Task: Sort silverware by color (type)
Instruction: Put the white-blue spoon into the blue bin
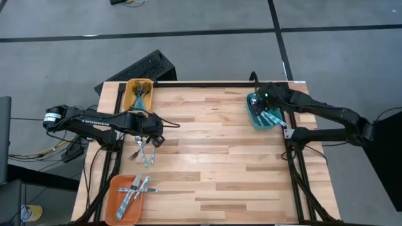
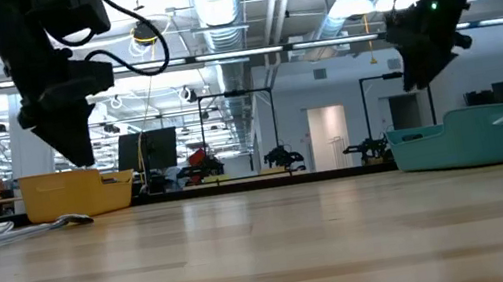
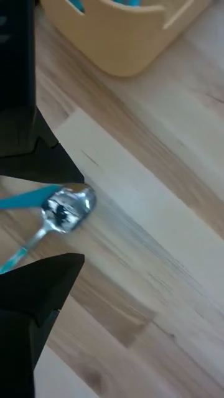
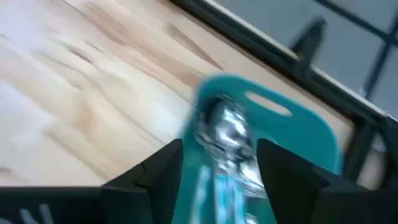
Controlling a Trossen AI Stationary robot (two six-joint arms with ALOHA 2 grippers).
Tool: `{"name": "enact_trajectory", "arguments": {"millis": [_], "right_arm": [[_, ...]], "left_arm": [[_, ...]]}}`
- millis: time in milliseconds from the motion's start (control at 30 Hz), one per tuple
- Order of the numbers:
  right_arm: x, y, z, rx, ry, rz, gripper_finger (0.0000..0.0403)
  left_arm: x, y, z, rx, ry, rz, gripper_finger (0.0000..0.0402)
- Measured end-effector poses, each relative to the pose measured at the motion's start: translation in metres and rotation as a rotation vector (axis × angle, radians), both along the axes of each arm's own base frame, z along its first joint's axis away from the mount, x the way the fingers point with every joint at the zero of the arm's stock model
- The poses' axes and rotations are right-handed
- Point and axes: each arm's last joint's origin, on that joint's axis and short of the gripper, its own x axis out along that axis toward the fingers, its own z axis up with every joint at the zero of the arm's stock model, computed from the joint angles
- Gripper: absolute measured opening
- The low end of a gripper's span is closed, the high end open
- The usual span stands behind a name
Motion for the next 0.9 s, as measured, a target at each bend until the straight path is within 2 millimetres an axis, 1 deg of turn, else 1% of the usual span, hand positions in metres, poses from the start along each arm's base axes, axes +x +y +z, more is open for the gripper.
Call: {"name": "enact_trajectory", "arguments": {"millis": [100,267,400,500,600,667,833,900], "right_arm": [[0.008,0.013,0.007,-0.031,-0.072,0.067,0.0238],[0.023,0.034,0.012,-0.047,-0.152,0.184,0.0239],[0.035,0.049,0.011,-0.036,-0.185,0.257,0.0239],[0.043,0.058,0.010,-0.032,-0.198,0.304,0.0239],[0.049,0.065,0.008,-0.036,-0.208,0.340,0.0239],[0.052,0.068,0.008,-0.038,-0.218,0.356,0.0239],[0.053,0.073,0.009,-0.031,-0.239,0.361,0.0239],[0.053,0.076,0.009,-0.031,-0.241,0.350,0.0239]], "left_arm": [[-0.003,-0.001,-0.001,-0.023,0.030,0.004,0.0180],[-0.006,-0.002,-0.004,-0.083,0.052,0.021,0.0176],[-0.011,-0.005,-0.019,-0.144,0.053,0.092,0.0168],[-0.015,-0.012,-0.032,-0.190,0.033,0.167,0.0164],[-0.018,-0.018,-0.041,-0.209,0.013,0.215,0.0163],[-0.018,-0.022,-0.043,-0.213,-0.005,0.218,0.0163],[-0.012,-0.030,-0.042,-0.184,-0.078,0.172,0.0162],[-0.008,-0.033,-0.046,-0.169,-0.100,0.163,0.0162]]}}
